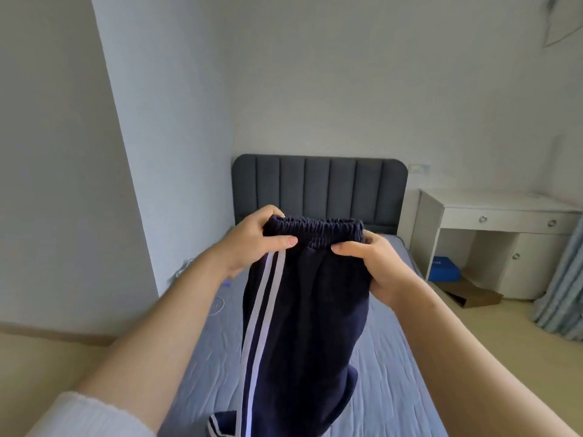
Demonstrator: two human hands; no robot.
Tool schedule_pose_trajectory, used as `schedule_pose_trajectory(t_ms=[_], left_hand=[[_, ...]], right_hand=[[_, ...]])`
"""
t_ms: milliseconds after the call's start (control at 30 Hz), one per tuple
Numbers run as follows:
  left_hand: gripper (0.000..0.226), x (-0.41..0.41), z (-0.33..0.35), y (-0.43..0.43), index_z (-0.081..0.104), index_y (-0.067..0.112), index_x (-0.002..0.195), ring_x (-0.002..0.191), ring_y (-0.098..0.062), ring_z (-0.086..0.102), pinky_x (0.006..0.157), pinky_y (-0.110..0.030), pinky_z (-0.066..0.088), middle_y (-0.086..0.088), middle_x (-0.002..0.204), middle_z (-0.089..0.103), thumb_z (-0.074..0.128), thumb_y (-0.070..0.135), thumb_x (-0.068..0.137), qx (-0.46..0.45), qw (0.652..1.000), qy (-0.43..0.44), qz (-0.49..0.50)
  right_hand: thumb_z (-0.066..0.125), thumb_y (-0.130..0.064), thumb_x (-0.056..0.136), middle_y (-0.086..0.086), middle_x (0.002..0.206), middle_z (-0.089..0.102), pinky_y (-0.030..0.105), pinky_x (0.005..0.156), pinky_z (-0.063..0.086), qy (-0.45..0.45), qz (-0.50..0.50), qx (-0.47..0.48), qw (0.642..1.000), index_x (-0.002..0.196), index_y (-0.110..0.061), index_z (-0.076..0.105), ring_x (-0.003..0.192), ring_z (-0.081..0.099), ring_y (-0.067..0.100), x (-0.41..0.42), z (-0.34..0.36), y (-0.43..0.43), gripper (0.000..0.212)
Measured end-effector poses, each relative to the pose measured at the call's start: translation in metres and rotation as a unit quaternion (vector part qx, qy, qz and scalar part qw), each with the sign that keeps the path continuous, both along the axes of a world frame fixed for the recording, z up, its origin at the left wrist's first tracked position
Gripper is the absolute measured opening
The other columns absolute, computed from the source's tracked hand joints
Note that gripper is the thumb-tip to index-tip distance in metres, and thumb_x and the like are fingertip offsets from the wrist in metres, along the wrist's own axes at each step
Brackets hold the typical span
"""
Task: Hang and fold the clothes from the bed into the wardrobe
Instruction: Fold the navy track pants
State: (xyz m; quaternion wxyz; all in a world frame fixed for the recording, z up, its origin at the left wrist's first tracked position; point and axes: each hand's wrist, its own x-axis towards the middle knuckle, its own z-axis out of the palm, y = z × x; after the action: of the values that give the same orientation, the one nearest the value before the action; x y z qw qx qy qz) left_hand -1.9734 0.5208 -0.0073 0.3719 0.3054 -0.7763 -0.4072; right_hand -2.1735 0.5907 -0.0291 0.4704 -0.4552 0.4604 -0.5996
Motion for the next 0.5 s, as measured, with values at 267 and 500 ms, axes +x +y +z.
schedule_pose_trajectory(t_ms=[267,500], left_hand=[[0.022,0.003,0.123,-0.010,0.047,0.027,0.094,0.077,-0.001,0.060,0.064,-0.007,0.047,0.005,0.089,0.059,0.061,0.011,0.088,-0.119,0.982,0.131,0.062],[0.027,0.036,0.183,0.006,0.061,0.017,0.102,0.076,-0.009,0.070,0.063,-0.019,0.055,0.003,0.084,0.073,0.063,-0.001,0.081,-0.016,0.999,0.025,-0.039]], right_hand=[[0.068,-0.024,0.084,-0.001,0.094,0.069,0.024,0.070,0.053,0.107,-0.125,-0.173,0.971,0.106,-0.014,0.061,0.084,0.066,0.011,0.014,0.124,-0.021,0.025],[0.066,-0.020,0.085,0.005,0.089,0.072,0.024,0.067,0.058,0.192,-0.023,-0.165,0.967,0.093,-0.009,0.069,0.077,0.068,0.014,0.013,0.186,-0.002,0.014]])
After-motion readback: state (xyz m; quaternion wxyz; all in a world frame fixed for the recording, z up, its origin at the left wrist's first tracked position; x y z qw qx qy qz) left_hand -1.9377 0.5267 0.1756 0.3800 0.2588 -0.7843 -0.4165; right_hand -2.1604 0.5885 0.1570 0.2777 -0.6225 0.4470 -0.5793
